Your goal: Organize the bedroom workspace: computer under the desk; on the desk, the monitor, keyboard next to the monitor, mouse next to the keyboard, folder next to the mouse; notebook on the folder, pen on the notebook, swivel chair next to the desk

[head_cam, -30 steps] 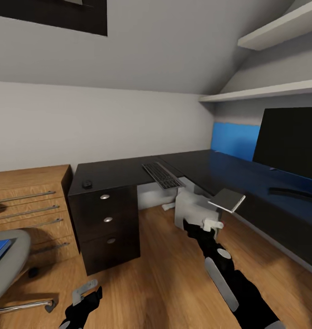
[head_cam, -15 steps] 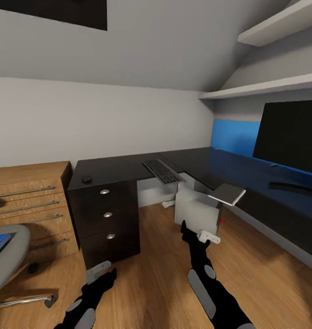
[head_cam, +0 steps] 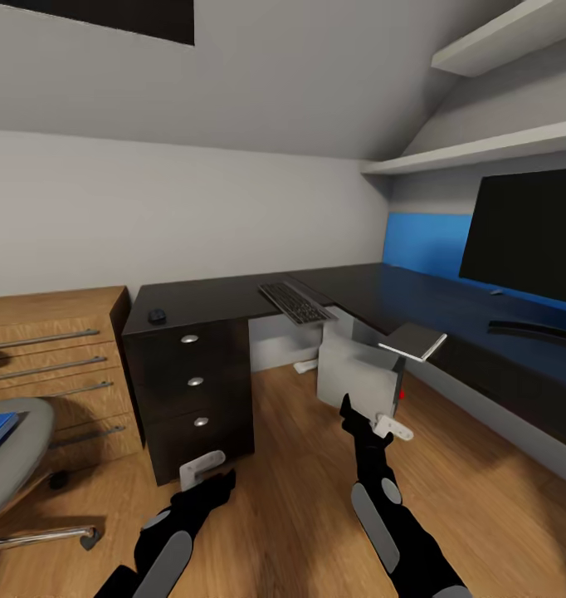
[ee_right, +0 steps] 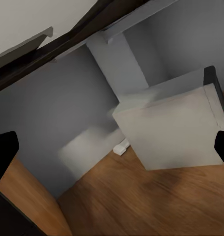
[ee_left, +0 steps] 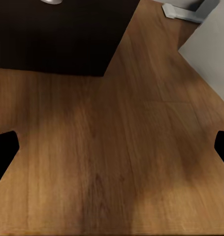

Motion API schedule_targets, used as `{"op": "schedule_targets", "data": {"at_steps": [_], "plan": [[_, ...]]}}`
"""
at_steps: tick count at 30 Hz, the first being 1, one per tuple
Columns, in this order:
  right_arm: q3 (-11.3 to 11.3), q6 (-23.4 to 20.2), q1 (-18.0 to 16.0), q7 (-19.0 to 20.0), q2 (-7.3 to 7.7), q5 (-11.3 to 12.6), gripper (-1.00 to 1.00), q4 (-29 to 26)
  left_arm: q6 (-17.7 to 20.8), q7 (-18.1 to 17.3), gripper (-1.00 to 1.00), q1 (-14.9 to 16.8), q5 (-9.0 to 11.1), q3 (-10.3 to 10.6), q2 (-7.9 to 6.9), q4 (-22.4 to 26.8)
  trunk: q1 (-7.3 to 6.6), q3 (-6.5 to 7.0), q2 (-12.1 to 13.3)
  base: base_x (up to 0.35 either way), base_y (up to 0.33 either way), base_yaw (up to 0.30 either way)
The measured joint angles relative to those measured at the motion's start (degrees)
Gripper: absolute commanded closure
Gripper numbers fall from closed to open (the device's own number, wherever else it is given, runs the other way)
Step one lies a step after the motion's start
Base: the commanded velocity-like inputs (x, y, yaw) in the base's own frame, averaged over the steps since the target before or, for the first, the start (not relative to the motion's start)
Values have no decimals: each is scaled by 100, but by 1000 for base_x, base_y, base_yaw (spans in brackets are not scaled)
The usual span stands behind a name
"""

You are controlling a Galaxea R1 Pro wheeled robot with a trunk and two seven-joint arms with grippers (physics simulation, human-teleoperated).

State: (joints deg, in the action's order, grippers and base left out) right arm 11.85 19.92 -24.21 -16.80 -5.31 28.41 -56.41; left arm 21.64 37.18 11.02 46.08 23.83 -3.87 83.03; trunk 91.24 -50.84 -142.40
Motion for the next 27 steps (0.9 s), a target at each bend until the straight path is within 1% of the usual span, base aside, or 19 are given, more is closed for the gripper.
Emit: {"op": "schedule_targets", "data": {"at_steps": [2,3,8,9,10,11,12,14,15,17,18,20,22,23,24,25,26,27], "plan": [[-12,13,0,-1,56,-12,-100,5,-4,-8,-100,0,-1,14,-2,-25,44,-36,-80,0,0,0],[-18,23,0,-8,129,-15,-100,2,-7,-10,-100,0,-2,28,2,-7,47,-58,-82,0,0,0],[-29,34,0,-15,220,-13,-100,2,-15,-11,-100,0,-2,28,3,15,60,-169,-89,0,0,0],[-111,76,0,-10,237,25,-100,13,-17,-11,-100,0,-3,22,2,13,63,-191,-91,0,0,0],[-128,129,0,-7,238,33,-100,12,-18,-13,-100,0,-3,15,0,13,65,-213,-92,0,0,0],[-133,213,0,-3,238,38,-100,9,-18,-15,-100,0,-3,8,-1,12,68,-235,-93,0,0,0],[-110,678,0,1,221,46,-100,-5,-8,-11,-100,0,12,-12,-5,-16,70,-257,-95,0,0,0],[-80,850,0,-20,197,38,-100,6,-7,-11,-100,0,5,-26,-8,-32,70,-258,-95,0,0,0],[-74,972,-3,-49,55,43,-100,18,-10,-17,-100,1,-6,-33,-13,-44,70,-258,-95,0,0,0],[-91,1016,-25,-80,-146,48,-100,30,-17,-19,-100,1,-9,-28,-12,-46,70,-258,-95,0,0,0],[-97,1028,-77,-173,-255,52,-100,36,-22,-19,-100,1,-10,-25,-12,-39,70,-258,-95,0,0,0],[-101,1034,-189,-348,-333,57,-100,39,-23,-18,-100,1,-11,-24,-12,-36,70,-258,-95,0,0,0],[-102,1034,-290,-501,-365,63,-100,40,-21,-16,-100,0,-11,-23,-12,-34,70,-258,-95,0,0,0],[-102,1033,-399,-673,-385,83,-100,40,-20,-17,-100,1,-11,-20,-12,-34,70,-258,-95,0,0,0],[-103,1035,-460,-766,-392,112,-100,39,-20,-16,-100,0,-12,-19,-12,-33,70,-258,-95,0,0,0],[-104,1037,-569,-946,-403,204,-100,38,-19,-16,-100,0,-12,-17,-12,-33,70,-258,-95,0,0,0],[-110,1047,-662,-1114,-407,356,-100,37,-19,-16,-100,0,-12,-16,-12,-33,70,-258,-95,0,0,0],[-115,1055,-698,-1189,-408,454,-100,36,-19,-15,-100,0,-12,-15,-12,-32,70,-258,-95,0,0,0]]}}
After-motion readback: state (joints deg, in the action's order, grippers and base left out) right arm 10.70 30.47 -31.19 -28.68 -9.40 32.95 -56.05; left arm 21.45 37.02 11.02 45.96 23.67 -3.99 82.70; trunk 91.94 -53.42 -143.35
